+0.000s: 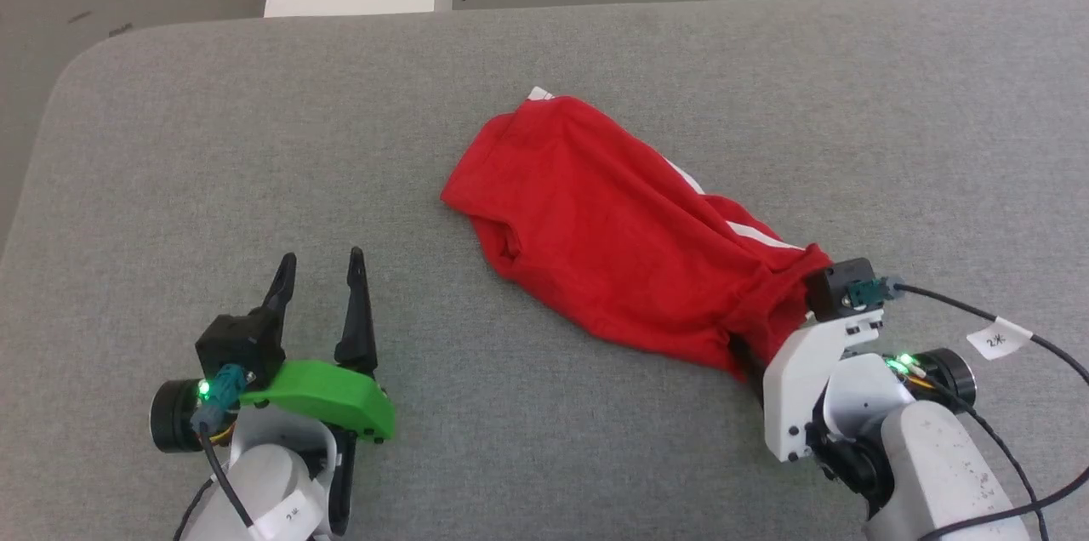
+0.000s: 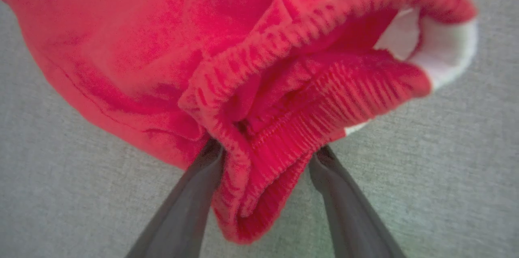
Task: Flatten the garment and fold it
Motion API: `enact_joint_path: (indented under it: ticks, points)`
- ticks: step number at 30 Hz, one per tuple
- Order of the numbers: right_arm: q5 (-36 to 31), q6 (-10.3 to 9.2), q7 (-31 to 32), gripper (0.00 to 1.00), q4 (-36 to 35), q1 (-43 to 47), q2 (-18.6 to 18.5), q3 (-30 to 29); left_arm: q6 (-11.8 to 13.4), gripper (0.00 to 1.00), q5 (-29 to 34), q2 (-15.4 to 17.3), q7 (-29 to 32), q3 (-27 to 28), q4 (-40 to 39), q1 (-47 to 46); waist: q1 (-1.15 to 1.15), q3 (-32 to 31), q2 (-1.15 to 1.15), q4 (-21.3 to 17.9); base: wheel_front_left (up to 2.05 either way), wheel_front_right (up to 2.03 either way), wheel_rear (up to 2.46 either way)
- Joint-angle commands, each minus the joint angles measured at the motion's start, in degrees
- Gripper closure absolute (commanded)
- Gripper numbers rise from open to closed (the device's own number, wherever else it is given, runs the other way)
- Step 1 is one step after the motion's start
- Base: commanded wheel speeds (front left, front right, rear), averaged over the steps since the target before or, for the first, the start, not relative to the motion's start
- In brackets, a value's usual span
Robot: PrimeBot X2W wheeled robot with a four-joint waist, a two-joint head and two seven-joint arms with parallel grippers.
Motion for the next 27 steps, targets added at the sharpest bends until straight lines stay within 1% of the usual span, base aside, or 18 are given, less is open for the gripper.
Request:
enact_joint_path:
  ticks: [1,5,9,11,15,17,22,24,27]
  points:
    - [-0.16,-0.08,0.86,1.00,2.32,0.40,0.10,0.67,-0.44,0.00,0.02,-0.31,-0.07,-0.08,0.18,-0.44,0.00,-0.01,0.66,0.03,0.00,0.00,0.00]
    - [0.40,-0.08,-0.16,1.00,1.88,-0.32,0.10,0.18,-0.92,0.00,0.05,-0.08,0.28,-0.57,0.81,-0.95,0.00,-0.26,0.66,-0.29,0.00,0.00,0.00]
    - [0.67,-0.08,-0.80,1.00,0.51,-0.52,0.10,-0.61,-2.28,0.00,-0.95,-0.42,3.58,-1.77,1.78,-3.14,0.00,-0.15,0.66,-0.72,0.00,0.00,0.00]
    - [0.60,-0.08,-0.64,1.00,-0.17,-0.52,0.10,-0.50,-2.60,0.00,-1.38,-0.68,6.62,-2.42,2.64,-5.51,0.00,0.03,0.66,-1.15,0.00,0.00,0.00]
    - [0.94,-0.08,-0.37,1.00,-1.92,-0.58,0.10,0.47,-2.84,0.00,-2.58,-0.93,15.47,-3.34,5.98,-12.31,0.00,0.93,0.66,-2.50,0.00,0.00,0.00]
    - [1.24,-0.08,-0.26,1.00,-2.73,-0.63,0.10,1.13,-2.57,0.00,-3.31,-1.31,20.88,-3.84,8.08,-16.07,0.00,1.50,0.66,-3.27,0.00,0.00,0.00]
    - [2.32,-0.08,-0.10,1.00,-4.22,-1.00,0.10,2.68,-0.78,0.00,-3.24,-1.48,36.28,-6.51,14.04,-24.48,0.00,3.20,0.66,-5.25,0.00,0.00,0.00]
    - [2.72,-0.08,-0.25,1.00,-4.64,-1.19,0.10,2.72,-0.34,0.00,-2.25,-1.29,40.96,-8.15,15.76,-26.97,0.00,4.00,0.66,-5.85,0.00,0.00,0.00]
    - [3.02,-0.08,-0.47,1.00,-4.94,-1.34,0.10,2.63,-0.74,0.00,-1.62,-1.29,44.32,-9.60,17.44,-29.37,0.00,5.06,0.66,-6.64,0.00,0.00,0.00]
